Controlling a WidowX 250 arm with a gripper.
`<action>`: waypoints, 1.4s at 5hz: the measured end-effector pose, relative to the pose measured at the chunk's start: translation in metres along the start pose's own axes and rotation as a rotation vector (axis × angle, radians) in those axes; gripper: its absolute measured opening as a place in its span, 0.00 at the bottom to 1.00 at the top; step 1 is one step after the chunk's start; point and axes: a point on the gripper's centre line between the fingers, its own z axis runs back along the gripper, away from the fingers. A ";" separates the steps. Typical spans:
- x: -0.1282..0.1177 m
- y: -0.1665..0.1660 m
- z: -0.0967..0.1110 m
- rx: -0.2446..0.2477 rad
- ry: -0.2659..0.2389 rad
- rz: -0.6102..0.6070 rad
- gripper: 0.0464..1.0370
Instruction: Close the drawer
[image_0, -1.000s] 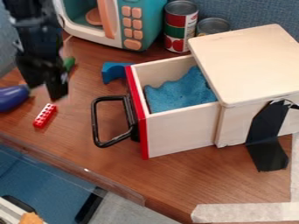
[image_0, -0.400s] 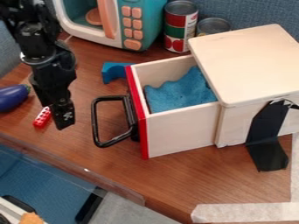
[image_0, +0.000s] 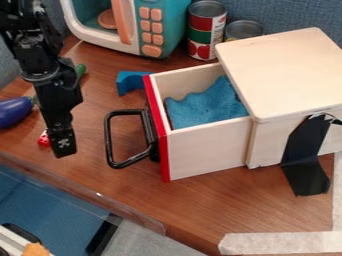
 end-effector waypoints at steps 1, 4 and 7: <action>0.007 -0.003 -0.008 0.010 0.028 -0.081 0.96; 0.030 -0.032 -0.025 0.053 0.024 -0.149 0.96; 0.068 -0.035 -0.024 0.004 -0.013 -0.127 0.96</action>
